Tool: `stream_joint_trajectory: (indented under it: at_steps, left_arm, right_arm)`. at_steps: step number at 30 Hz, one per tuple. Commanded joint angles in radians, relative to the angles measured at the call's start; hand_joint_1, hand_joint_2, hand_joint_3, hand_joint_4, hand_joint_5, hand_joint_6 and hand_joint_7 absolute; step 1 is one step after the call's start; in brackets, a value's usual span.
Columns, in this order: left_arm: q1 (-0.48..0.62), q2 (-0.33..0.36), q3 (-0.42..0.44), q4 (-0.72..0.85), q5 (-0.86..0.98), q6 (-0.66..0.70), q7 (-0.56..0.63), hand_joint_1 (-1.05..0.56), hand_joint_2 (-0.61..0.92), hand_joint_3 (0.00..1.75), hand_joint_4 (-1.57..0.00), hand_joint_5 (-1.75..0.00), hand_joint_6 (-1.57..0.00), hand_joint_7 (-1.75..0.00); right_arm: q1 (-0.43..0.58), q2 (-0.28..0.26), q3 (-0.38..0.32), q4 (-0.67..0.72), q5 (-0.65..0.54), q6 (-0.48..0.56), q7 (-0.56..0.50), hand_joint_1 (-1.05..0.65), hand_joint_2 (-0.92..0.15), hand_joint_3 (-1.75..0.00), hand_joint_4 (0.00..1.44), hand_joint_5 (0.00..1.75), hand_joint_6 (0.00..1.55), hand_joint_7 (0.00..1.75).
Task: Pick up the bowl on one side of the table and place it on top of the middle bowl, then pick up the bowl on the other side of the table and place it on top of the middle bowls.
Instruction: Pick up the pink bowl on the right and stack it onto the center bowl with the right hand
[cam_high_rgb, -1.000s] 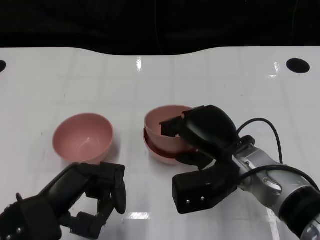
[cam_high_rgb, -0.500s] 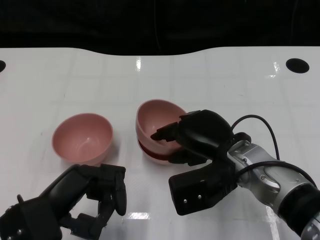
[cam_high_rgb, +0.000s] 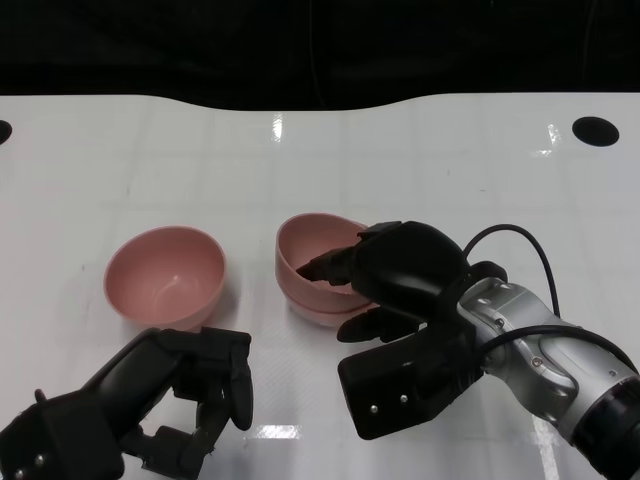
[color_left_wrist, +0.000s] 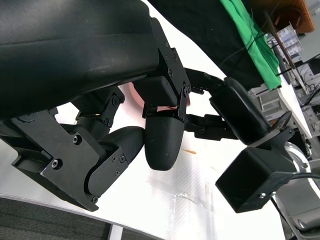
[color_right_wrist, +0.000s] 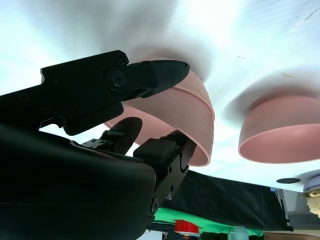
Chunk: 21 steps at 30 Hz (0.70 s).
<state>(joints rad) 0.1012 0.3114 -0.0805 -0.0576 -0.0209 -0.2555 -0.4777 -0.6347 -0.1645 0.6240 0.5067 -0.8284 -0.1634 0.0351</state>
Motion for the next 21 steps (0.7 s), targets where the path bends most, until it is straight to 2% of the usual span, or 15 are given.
stream_joint_trajectory:
  at_steps: [1, 6, 12, 15, 18, 21]
  left_arm:
    - [-0.006, 0.01, 0.007, 0.011, -0.018, -0.014, -0.009, -0.13, 0.37, 1.44, -0.87, -1.73, -0.82, -1.53]
    - [-0.009, 0.012, 0.008, 0.034, -0.021, -0.032, -0.007, -0.14, 0.37, 1.42, -0.87, -1.72, -0.82, -1.52]
    - [-0.016, 0.015, 0.01, 0.059, -0.012, -0.054, -0.001, -0.14, 0.37, 1.41, -0.87, -1.73, -0.83, -1.51]
    - [-0.016, 0.018, 0.013, 0.066, -0.012, -0.055, -0.001, -0.15, 0.38, 1.4, -0.88, -1.72, -0.83, -1.51]
    - [-0.02, 0.022, 0.018, 0.082, -0.015, -0.07, -0.004, -0.16, 0.4, 1.4, -0.88, -1.72, -0.83, -1.51]
    - [-0.024, 0.024, 0.021, 0.089, -0.021, -0.075, -0.01, -0.16, 0.4, 1.41, -0.88, -1.72, -0.83, -1.51]
  right_arm:
    - [0.016, -0.02, -0.018, -0.033, 0.013, 0.014, 0.019, -0.76, -0.92, -0.24, 0.35, 0.4, 0.43, 0.0]
    - [0.049, -0.051, -0.036, -0.104, 0.011, 0.018, 0.019, -0.78, -0.92, -0.24, 0.31, 0.38, 0.35, 0.0]
    - [0.099, -0.076, -0.072, -0.165, 0.026, -0.027, -0.04, -0.78, -0.92, -0.21, 0.31, 0.43, 0.36, 0.01]
    - [0.128, -0.085, -0.095, -0.201, 0.036, -0.041, -0.052, -0.76, -0.92, -0.22, 0.27, 0.5, 0.35, 0.0]
    - [0.166, -0.099, -0.121, -0.246, 0.043, -0.061, -0.087, -0.7, -0.92, -0.2, 0.17, 0.73, 0.37, 0.01]
    - [0.2, -0.112, -0.145, -0.274, 0.05, -0.093, -0.128, -0.61, -0.92, -0.13, 0.16, 0.83, 0.4, 0.03]
